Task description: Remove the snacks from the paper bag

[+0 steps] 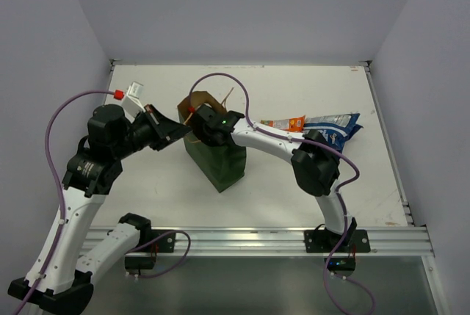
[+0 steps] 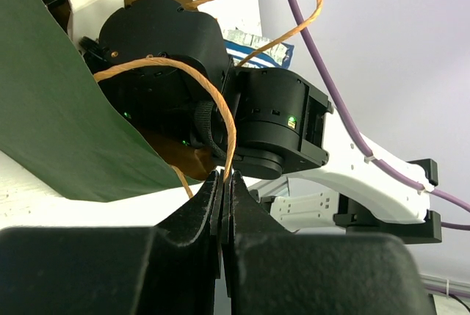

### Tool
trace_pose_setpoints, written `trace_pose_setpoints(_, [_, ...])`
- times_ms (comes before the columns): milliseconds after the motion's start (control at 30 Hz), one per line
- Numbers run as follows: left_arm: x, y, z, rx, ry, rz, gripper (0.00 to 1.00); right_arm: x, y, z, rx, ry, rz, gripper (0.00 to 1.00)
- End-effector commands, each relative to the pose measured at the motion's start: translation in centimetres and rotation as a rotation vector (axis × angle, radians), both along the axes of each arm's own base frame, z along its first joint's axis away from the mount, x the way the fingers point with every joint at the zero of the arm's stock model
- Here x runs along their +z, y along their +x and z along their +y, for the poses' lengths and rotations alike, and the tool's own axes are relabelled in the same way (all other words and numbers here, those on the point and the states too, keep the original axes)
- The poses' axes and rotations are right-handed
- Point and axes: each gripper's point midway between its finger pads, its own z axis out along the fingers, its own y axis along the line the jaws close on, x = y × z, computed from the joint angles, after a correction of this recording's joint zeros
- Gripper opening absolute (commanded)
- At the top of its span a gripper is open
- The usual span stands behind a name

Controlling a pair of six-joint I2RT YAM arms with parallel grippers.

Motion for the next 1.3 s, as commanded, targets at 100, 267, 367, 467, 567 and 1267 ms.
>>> trace_pose_setpoints(100, [0.1, -0.2, 0.1, 0.004, -0.009, -0.003, 0.0, 0.7, -0.6, -0.5, -0.004, 0.011, 0.003, 0.03])
trace_pose_setpoints(267, [-0.4, 0.0, 0.2, 0.007, 0.0, 0.005, 0.0, 1.3, -1.3, -0.6, -0.01, 0.021, 0.001, 0.0])
trace_pose_setpoints(367, [-0.7, 0.1, 0.2, 0.009, 0.006, 0.013, 0.0, 2.4, -1.8, -0.6, -0.009, 0.039, -0.011, 0.0])
trace_pose_setpoints(467, [-0.8, 0.2, 0.2, 0.009, 0.011, 0.013, 0.0, 3.8, -2.4, -0.3, -0.009, 0.063, -0.026, 0.0])
trace_pose_setpoints(567, [-0.9, 0.2, 0.2, 0.009, 0.012, 0.012, 0.0, 5.4, -2.9, 0.0, -0.005, 0.086, -0.042, 0.0])
trace_pose_setpoints(1267, [-1.9, -0.8, 0.9, 0.016, 0.05, -0.003, 0.0, 14.9, -2.3, -0.4, -0.044, 0.149, -0.139, 0.0])
